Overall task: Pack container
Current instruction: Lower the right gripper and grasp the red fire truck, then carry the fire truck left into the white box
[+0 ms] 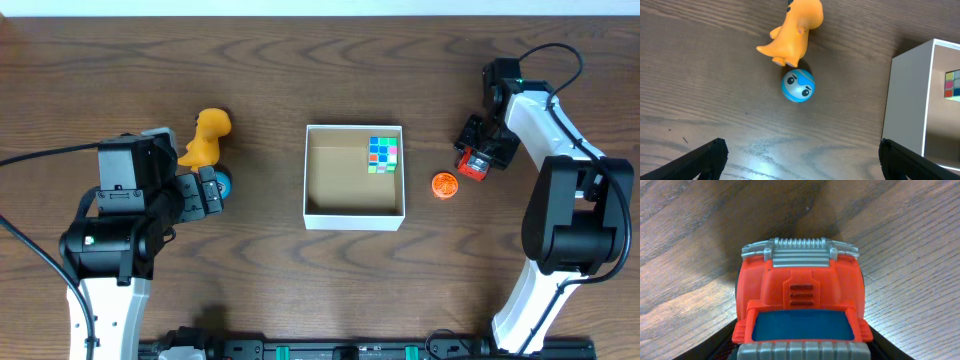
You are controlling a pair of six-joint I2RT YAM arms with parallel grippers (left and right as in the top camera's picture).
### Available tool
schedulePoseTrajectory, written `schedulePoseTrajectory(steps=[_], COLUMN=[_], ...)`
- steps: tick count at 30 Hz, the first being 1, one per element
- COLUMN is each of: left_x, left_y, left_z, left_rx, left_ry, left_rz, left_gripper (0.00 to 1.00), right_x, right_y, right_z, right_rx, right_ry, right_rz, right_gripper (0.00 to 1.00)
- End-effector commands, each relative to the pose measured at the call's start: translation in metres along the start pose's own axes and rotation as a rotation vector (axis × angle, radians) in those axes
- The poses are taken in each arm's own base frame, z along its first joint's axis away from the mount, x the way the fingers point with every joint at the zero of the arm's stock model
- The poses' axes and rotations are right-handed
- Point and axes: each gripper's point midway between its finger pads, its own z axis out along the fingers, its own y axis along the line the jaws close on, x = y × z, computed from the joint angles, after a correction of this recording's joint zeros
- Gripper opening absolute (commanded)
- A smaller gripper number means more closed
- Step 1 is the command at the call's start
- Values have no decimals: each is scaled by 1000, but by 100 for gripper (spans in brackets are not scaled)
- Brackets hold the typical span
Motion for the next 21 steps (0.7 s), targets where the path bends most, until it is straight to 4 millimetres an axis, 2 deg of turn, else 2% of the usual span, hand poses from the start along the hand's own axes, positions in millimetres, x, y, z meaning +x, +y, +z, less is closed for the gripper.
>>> schedulePoseTrajectory(steps=[1,4,6,14,17,21], left_x=[-5,-5,-5,-5,-5,-5], left_y=[0,0,0,0,0,0], left_z=[-3,-3,-3,-3,-3,-3], left_rx=[-7,-7,-7,-7,-7,-7], left_ry=[-12,-12,-12,-12,-12,-12], left_rz=[9,9,9,9,9,9], left_gripper=[98,98,98,98,98,98], right_x=[2,3,2,0,-2,-7], right_y=[-1,-1,-1,0,1,6], right_z=[4,4,4,-2,-13,-41], right_rx=[5,5,4,-3,-7,-24], right_ry=[10,10,9,-4,-33,-107], right_rz=[1,0,0,0,-6,-28], right_gripper=[54,50,43,3,1,1])
